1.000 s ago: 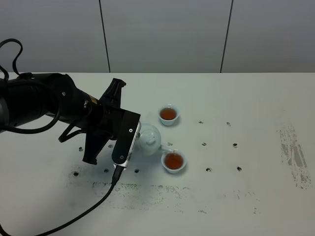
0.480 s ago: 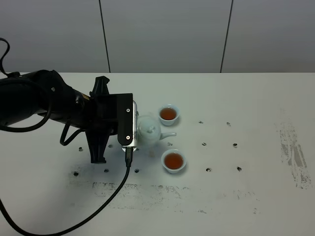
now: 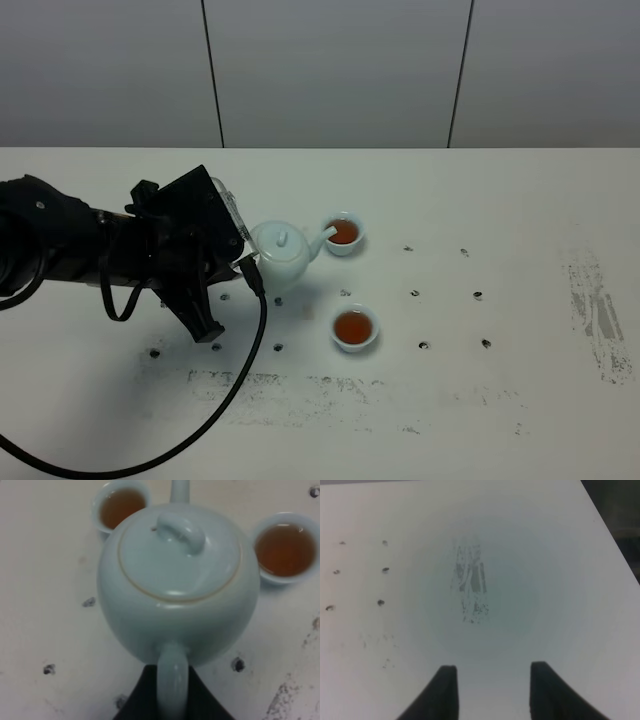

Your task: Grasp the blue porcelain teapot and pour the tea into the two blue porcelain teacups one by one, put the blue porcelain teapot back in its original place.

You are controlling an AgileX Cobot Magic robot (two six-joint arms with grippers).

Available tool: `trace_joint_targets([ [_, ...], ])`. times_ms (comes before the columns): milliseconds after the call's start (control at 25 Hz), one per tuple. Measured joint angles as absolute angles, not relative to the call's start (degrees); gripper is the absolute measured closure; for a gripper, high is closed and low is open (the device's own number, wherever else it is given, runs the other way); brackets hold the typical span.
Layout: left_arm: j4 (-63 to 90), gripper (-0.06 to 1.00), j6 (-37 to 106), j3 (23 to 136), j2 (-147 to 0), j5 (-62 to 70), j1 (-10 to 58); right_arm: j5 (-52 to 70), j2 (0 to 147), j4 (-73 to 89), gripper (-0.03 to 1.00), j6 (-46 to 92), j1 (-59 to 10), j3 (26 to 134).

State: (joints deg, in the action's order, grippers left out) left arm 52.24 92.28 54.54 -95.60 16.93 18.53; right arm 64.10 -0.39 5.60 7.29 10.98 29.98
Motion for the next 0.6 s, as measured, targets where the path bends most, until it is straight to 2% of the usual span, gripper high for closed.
trace_joint_targets([
  [600,71.1,0.84,98.2,48.6,-96.0,15.2,18.5,64.0,-0.4,5.6,0.62,7.3,11.0,30.0],
])
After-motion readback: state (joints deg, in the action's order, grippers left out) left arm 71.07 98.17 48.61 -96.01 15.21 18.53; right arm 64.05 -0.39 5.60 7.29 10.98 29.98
